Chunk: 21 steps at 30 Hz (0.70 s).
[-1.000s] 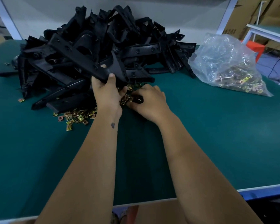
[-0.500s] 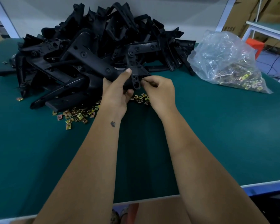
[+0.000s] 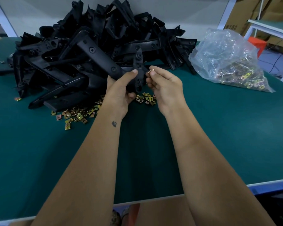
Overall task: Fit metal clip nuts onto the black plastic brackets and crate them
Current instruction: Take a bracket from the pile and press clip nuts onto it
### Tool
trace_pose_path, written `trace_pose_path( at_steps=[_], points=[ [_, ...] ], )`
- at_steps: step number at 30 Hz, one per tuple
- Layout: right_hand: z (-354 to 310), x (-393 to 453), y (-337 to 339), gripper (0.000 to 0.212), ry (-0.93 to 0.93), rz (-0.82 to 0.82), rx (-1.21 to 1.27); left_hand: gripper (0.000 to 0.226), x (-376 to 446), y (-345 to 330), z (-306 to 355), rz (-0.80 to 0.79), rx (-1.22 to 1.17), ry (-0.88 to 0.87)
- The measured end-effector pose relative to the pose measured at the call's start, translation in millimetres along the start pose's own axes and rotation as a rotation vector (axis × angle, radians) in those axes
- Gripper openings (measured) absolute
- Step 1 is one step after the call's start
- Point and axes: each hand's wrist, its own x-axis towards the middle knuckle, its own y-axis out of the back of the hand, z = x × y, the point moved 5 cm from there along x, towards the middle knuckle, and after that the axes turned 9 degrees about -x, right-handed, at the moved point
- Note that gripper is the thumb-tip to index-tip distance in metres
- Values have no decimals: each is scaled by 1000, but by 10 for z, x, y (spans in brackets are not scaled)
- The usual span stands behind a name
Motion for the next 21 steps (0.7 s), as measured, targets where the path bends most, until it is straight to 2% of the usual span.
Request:
trace_pose_path(
  at_steps=[5, 10, 21],
  points=[
    [-19, -8, -4, 22, -16, -10, 76, 26, -28, -34, -18, -35, 32, 32],
    [-18, -10, -6, 14, -20, -10, 34, 25, -38, -48, -35, -36, 33, 50],
    [-32, -7, -43, 18, 0, -97, 24, 34, -69, -77, -32, -97, 104, 37]
  ],
)
